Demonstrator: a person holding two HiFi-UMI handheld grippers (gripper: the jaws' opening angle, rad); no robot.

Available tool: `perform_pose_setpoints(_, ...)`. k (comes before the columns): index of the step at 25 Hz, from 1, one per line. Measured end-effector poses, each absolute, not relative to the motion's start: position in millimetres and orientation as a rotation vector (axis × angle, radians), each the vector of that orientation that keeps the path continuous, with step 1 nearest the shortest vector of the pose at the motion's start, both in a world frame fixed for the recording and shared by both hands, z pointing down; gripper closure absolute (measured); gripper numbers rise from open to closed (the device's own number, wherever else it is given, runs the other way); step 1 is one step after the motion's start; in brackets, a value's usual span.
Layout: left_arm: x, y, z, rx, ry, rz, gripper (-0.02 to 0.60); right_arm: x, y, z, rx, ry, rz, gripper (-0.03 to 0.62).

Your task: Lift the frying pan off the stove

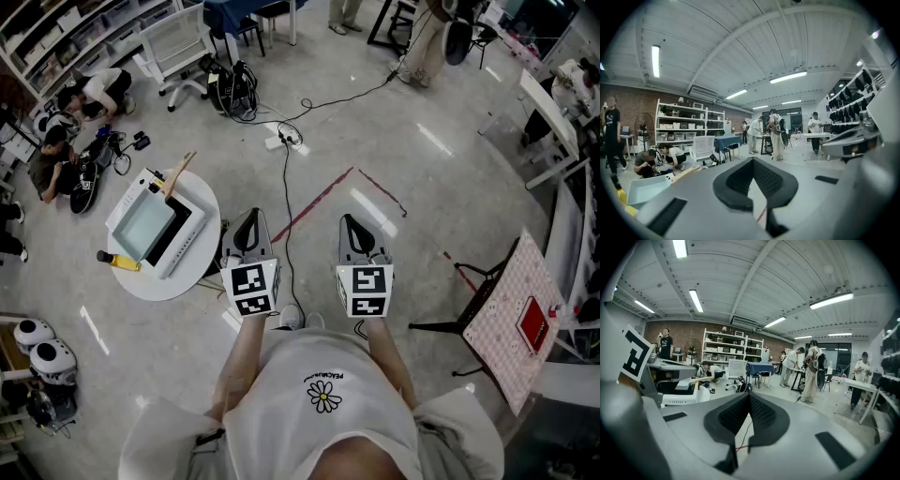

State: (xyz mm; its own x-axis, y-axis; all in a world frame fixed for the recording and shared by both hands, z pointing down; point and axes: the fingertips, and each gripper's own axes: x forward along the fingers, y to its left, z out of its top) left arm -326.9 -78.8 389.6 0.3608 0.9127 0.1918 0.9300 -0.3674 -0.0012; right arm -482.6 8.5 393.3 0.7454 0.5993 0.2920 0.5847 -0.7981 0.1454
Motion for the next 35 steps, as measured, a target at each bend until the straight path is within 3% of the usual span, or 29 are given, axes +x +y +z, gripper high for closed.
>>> perform_pose_setpoints(25,-293,-72,405,-2.464,-1.8,-0.233,0.583,-448,3,416,2.923,1.025,0.492,0.592)
perform_pose_setpoints(35,-259,-17,410,-2.488,-1.767,-0.199,0.583,-406,59,422,2.925,0.975,0.448,0.591)
